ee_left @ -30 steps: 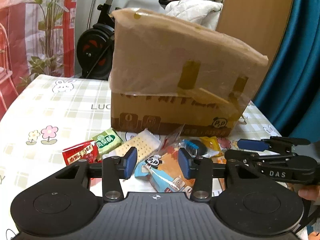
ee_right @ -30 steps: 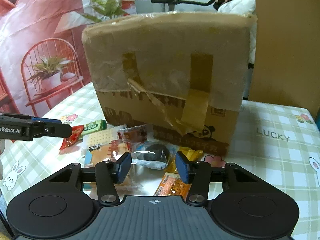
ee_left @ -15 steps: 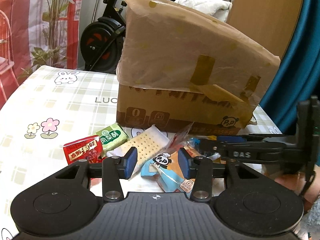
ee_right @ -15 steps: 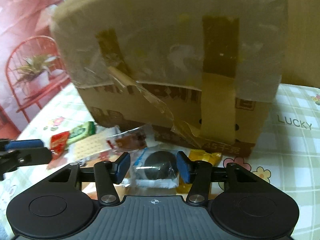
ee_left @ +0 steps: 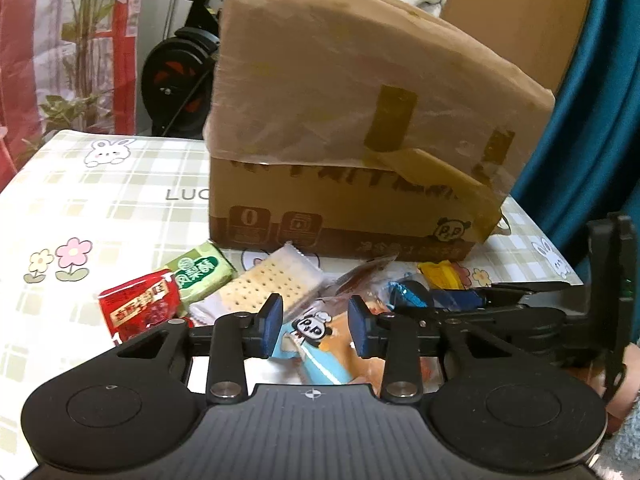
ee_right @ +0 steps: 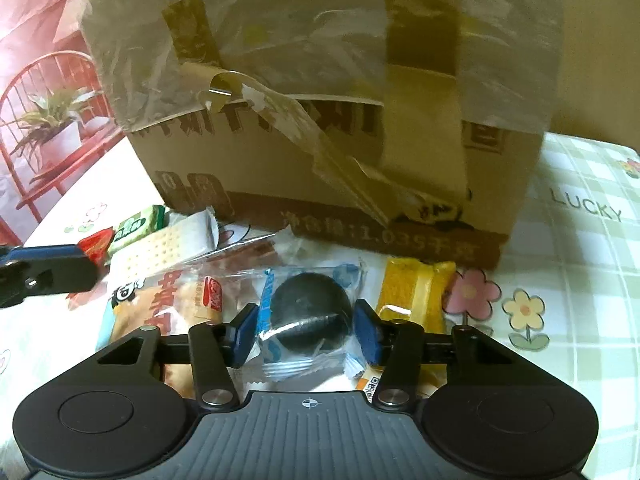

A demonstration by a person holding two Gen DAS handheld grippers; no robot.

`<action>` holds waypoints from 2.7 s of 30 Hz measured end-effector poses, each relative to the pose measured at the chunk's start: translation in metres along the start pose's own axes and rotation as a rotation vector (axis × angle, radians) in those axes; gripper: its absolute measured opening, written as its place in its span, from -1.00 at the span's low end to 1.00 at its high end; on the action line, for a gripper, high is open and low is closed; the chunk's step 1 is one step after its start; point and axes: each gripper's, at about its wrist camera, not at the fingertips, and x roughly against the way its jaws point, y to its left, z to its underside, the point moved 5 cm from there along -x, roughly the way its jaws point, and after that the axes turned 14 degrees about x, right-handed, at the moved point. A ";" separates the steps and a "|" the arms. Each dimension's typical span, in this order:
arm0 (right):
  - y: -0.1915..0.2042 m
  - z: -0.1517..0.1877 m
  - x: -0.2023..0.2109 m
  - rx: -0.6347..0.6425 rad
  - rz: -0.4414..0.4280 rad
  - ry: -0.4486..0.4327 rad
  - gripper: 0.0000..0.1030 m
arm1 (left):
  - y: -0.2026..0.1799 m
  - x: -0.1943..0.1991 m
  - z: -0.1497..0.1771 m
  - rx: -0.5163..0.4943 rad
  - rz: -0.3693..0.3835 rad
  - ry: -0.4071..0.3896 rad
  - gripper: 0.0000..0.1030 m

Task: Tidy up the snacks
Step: 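Close the right tool on the black round snack while the left tool pinches a red packet, then move the left tool to the red candy bag while the right tool holds the black snack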

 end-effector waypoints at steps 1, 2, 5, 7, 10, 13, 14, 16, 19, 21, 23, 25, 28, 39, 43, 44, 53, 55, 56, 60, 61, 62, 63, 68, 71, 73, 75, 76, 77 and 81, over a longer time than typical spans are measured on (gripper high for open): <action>0.000 0.002 0.002 0.007 0.001 -0.001 -0.09 | -0.002 -0.003 0.000 -0.008 0.003 0.004 -0.28; -0.001 0.004 0.005 0.012 0.003 0.000 -0.09 | -0.005 -0.006 0.000 -0.018 0.005 0.008 -0.28; -0.005 0.010 0.010 0.018 0.011 -0.001 -0.10 | -0.014 -0.018 0.000 -0.058 0.014 0.032 -0.28; -0.008 0.013 0.014 0.015 0.012 -0.007 -0.10 | -0.021 -0.028 0.000 -0.090 0.020 0.055 -0.28; -0.012 0.016 0.016 0.018 0.017 -0.010 -0.10 | -0.031 -0.041 0.001 -0.149 0.027 0.082 -0.28; -0.014 0.017 0.017 0.021 0.015 -0.014 -0.10 | -0.038 -0.053 0.001 -0.196 0.023 0.105 -0.26; -0.015 0.017 0.017 0.022 0.013 -0.016 -0.10 | -0.040 -0.056 0.001 -0.204 0.025 0.109 -0.23; -0.015 0.018 0.017 0.023 0.010 -0.019 -0.10 | -0.043 -0.063 -0.002 -0.211 0.030 0.118 -0.23; -0.015 0.018 0.017 0.020 0.006 -0.023 -0.10 | -0.048 -0.072 -0.005 -0.227 0.018 0.131 -0.23; -0.015 0.018 0.017 0.020 0.003 -0.025 -0.10 | -0.050 -0.079 -0.004 -0.235 0.005 0.147 -0.23; -0.016 0.019 0.017 0.019 0.000 -0.027 -0.10 | -0.051 -0.085 -0.005 -0.230 0.003 0.157 -0.23; -0.016 0.019 0.018 0.020 -0.001 -0.029 -0.10 | -0.051 -0.091 -0.005 -0.220 -0.005 0.163 -0.23; -0.016 0.019 0.018 0.022 -0.002 -0.031 -0.10 | -0.050 -0.097 -0.006 -0.218 -0.025 0.171 -0.24; -0.016 0.021 0.023 -0.011 -0.036 -0.042 -0.12 | -0.044 -0.090 -0.009 -0.208 -0.031 0.114 -0.79; -0.014 0.024 0.033 -0.014 -0.042 -0.063 -0.13 | -0.040 -0.074 -0.014 -0.175 -0.021 0.069 -0.85; -0.014 0.025 0.035 -0.013 -0.042 -0.067 -0.13 | -0.037 -0.067 -0.015 -0.172 -0.020 0.061 -0.86; -0.005 0.015 0.064 0.044 -0.051 -0.130 -0.13 | -0.036 -0.019 -0.013 -0.117 0.013 -0.023 -0.88; 0.000 0.011 0.072 0.065 -0.062 -0.151 -0.13 | -0.035 -0.006 -0.013 -0.103 0.026 -0.040 -0.88; 0.002 0.009 0.075 0.073 -0.068 -0.159 -0.13 | -0.034 -0.001 -0.012 -0.100 0.030 -0.046 -0.88; 0.008 0.006 0.080 0.088 -0.077 -0.167 -0.13 | -0.024 0.004 -0.012 -0.086 0.015 -0.041 -0.88; 0.008 0.005 0.080 0.087 -0.076 -0.165 -0.13 | -0.022 0.004 -0.011 -0.079 0.006 -0.037 -0.88; 0.009 0.005 0.079 0.086 -0.075 -0.164 -0.13 | -0.019 0.004 -0.010 -0.069 0.002 -0.032 -0.88; 0.009 0.006 0.080 0.084 -0.075 -0.163 -0.13 | -0.016 0.004 -0.010 -0.056 0.001 -0.027 -0.88; 0.007 0.010 0.080 0.082 -0.074 -0.155 -0.14 | -0.009 0.001 -0.007 -0.041 0.014 0.005 -0.84; 0.006 0.012 0.078 0.073 -0.073 -0.151 -0.13 | -0.008 0.002 -0.007 -0.040 0.024 0.008 -0.53; 0.006 0.012 0.078 0.074 -0.075 -0.150 -0.14 | -0.007 0.003 -0.006 -0.055 0.018 0.004 -0.32; 0.007 0.012 0.077 0.075 -0.076 -0.150 -0.14 | -0.001 0.005 -0.006 -0.055 0.012 0.000 -0.31; 0.006 0.013 0.077 0.073 -0.077 -0.149 -0.14 | 0.004 0.007 -0.005 -0.046 0.010 0.002 -0.31; 0.006 0.013 0.077 0.071 -0.077 -0.147 -0.14 | 0.009 0.009 -0.004 -0.039 0.011 0.004 -0.31; 0.007 0.014 0.073 0.065 -0.083 -0.137 -0.13 | 0.023 0.016 0.005 -0.046 -0.003 0.018 -0.31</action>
